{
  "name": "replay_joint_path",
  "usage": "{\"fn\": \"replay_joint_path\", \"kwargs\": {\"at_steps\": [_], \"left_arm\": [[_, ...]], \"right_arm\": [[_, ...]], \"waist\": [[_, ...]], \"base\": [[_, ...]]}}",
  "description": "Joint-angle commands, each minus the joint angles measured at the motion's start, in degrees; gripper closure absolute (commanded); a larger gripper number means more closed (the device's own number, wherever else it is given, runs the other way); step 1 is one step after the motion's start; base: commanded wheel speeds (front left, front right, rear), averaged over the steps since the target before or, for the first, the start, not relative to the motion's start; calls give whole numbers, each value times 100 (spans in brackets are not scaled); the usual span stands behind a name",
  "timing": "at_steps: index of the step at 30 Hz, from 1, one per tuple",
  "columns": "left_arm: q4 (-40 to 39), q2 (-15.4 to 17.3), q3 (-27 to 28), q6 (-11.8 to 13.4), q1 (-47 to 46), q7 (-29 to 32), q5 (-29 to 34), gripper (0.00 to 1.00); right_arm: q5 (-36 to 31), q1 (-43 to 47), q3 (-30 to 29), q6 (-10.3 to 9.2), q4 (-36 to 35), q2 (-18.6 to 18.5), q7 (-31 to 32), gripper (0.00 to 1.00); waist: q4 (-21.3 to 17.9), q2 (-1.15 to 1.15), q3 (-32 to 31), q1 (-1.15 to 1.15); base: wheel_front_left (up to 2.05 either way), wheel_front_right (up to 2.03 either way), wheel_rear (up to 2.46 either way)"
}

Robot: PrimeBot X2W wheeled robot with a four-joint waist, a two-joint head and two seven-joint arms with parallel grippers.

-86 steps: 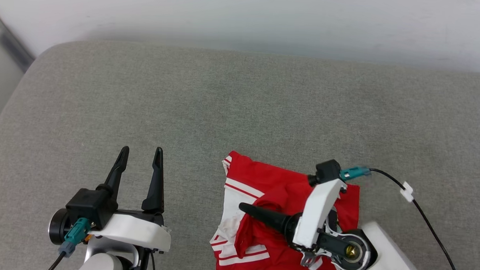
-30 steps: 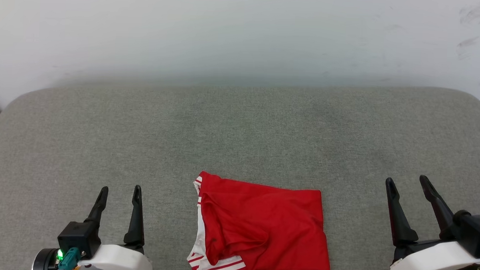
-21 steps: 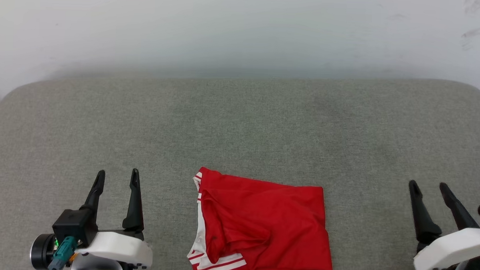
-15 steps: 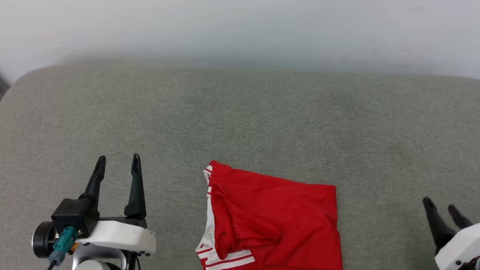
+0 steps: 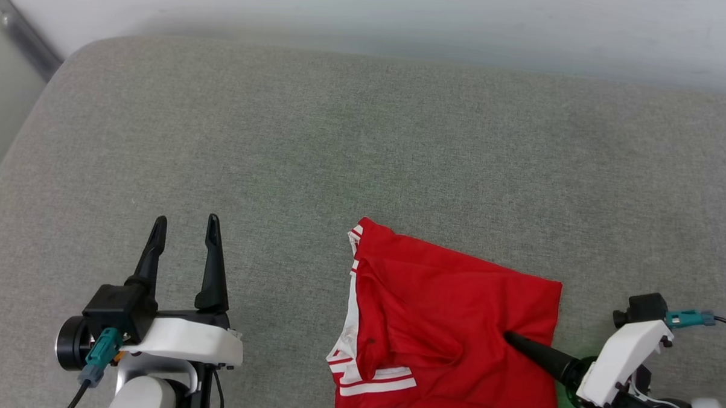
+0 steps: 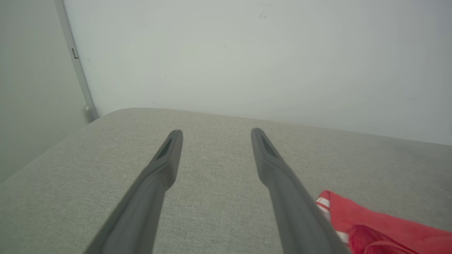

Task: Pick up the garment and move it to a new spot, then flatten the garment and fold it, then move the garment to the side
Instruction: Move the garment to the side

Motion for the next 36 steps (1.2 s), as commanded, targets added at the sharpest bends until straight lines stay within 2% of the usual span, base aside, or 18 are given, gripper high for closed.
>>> {"fn": "replay_joint_path", "kwargs": {"at_steps": [1,5,10,13,18,22,28,32,36], "left_arm": [[17,-28,32,-26,-99,-14,43,0],[54,-34,75,-61,-30,-14,94,0],[63,-10,116,-97,92,-14,134,0],[19,9,155,-95,173,-14,135,0],[-135,46,198,-74,281,-14,181,0],[-250,59,178,-83,242,-14,199,0],[-394,178,61,-164,-45,76,305,0],[-547,281,-69,-264,-341,222,415,0],[-755,440,-272,-431,-687,438,586,0]], "right_arm": [[14,57,177,-16,166,64,-9,100],[30,-115,394,-9,-112,-133,-283,100],[-452,-270,930,-9,-564,-525,-713,100],[-1197,-452,1336,-10,-762,-903,-888,100],[-2494,-794,1723,-10,-895,-1224,-913,100],[-3180,-1094,1808,-11,-949,-1330,-859,100],[-3721,-1554,1702,-12,-687,-1311,-1129,100],[-4007,-1922,1467,-12,-213,-1408,-1506,100],[-4285,-2345,1197,-11,320,-1544,-2048,100]], "waist": [[-7,0,-3,0],[-115,0,-113,0],[-397,0,-345,0],[-690,0,-439,0],[-1343,0,-429,0],[-1944,0,-295,0],[-2725,0,118,0],[-2988,0,505,0],[-3059,0,966,0]], "base": [[0,0,0],[0,0,0],[0,0,0],[0,0,0],[0,0,0],[0,0,0],[0,0,0],[0,0,0],[0,0,0]]}}
